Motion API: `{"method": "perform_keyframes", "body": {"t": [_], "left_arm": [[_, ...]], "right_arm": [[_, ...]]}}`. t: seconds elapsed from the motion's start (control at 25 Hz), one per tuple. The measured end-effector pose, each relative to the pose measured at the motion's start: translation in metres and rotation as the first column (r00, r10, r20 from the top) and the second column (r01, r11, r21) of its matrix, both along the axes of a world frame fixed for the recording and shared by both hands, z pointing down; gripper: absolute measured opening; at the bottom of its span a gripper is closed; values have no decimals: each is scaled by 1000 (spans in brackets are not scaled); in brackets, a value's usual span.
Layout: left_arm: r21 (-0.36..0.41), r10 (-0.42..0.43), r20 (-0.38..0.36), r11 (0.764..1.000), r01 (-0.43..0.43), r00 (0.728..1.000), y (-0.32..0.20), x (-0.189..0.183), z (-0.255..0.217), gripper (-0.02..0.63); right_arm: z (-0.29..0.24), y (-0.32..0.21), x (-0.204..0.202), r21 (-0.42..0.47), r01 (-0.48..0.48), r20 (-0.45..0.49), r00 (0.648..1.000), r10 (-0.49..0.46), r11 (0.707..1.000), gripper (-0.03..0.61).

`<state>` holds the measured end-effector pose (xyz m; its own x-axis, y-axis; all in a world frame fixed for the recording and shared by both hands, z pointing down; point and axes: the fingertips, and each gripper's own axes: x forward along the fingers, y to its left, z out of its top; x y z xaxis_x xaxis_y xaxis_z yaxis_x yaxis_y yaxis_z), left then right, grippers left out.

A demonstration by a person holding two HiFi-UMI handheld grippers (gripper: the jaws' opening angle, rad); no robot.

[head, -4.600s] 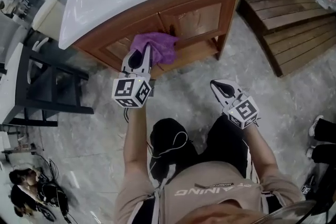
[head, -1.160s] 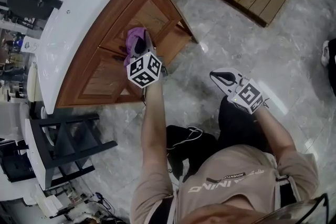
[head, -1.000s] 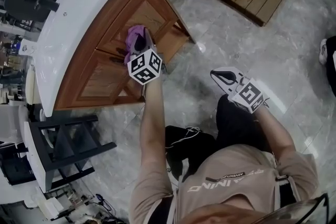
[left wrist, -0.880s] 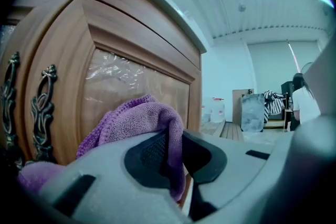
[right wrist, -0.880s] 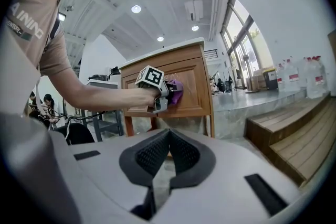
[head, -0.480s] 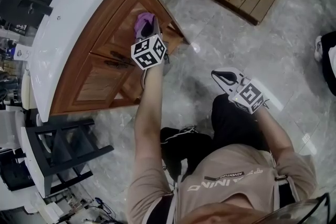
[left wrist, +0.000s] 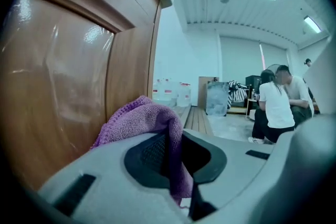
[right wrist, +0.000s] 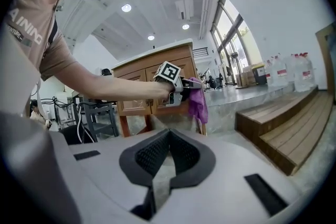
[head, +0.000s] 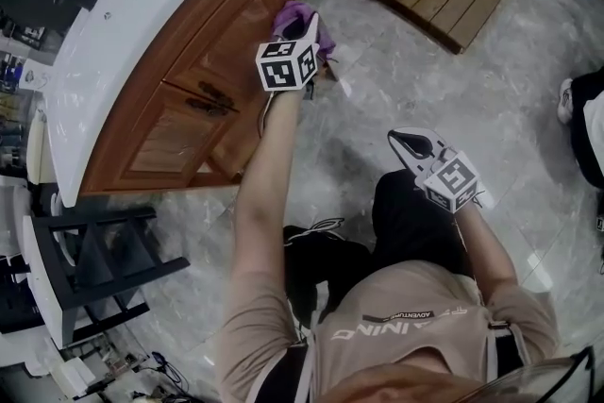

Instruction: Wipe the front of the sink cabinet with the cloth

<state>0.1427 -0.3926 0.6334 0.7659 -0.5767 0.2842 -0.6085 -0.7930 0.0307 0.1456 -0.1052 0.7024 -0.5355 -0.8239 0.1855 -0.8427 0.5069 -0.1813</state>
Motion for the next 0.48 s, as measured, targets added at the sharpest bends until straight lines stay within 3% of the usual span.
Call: {"method": "perform_keyframes", "body": {"t": [0.16, 0.32, 0.48], "left_arm": [[-29, -3, -81, 1000, 1, 997, 12, -5, -6, 37], [-58, -8, -166, 998, -1, 986, 41, -33, -13, 37], [6, -75, -148, 997, 77, 986, 74, -92, -18, 37]], "right_arm": [[-3, -1, 3, 2, 5, -10, 1000, -5, 1000, 11], [-1, -4, -6, -1, 36, -10, 999, -36, 999, 11], [4, -8, -27, -3, 96, 15, 995, -96, 995, 11]]}}
